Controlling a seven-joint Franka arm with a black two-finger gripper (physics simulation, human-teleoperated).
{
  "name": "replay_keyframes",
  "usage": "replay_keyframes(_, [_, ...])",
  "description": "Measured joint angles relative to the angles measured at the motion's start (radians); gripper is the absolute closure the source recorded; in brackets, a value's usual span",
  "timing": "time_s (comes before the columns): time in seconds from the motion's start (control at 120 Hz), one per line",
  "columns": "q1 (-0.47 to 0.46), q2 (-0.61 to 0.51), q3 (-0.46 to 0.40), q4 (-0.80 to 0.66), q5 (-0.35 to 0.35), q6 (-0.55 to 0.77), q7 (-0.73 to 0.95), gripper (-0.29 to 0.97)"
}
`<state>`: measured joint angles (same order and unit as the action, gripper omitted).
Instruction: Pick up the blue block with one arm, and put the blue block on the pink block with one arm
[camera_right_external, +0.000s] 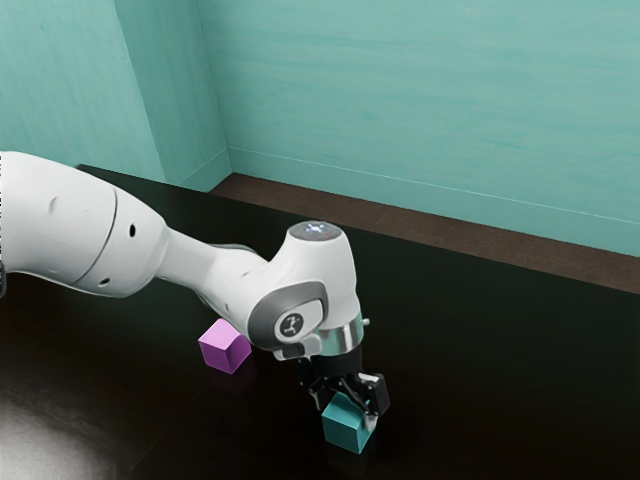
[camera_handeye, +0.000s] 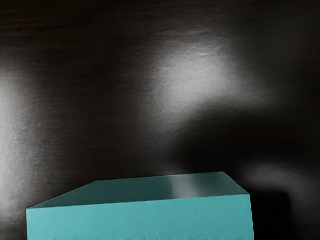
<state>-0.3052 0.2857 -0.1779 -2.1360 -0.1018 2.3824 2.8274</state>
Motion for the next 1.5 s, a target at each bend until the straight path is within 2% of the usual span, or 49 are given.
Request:
replay_keyframes(0.283, [0.0,0.017,0.0,0.003,0.002,0.018,-0.005,0.0])
replay_keyframes(0.817, [0.0,0.029,0.0,0.003,-0.003,0.046,-0.011,0.15])
replay_keyframes(1.042, [0.0,0.029,0.0,0.004,-0.008,0.049,-0.017,0.28])
replay_keyframes(1.258, [0.0,0.018,0.002,0.003,-0.014,0.051,-0.016,0.3])
replay_keyframes(1.383, [0.0,-0.025,0.026,0.002,-0.009,0.041,-0.013,0.29])
replay_keyframes(1.5, [0.0,-0.066,0.105,0.007,0.025,0.017,-0.001,0.3])
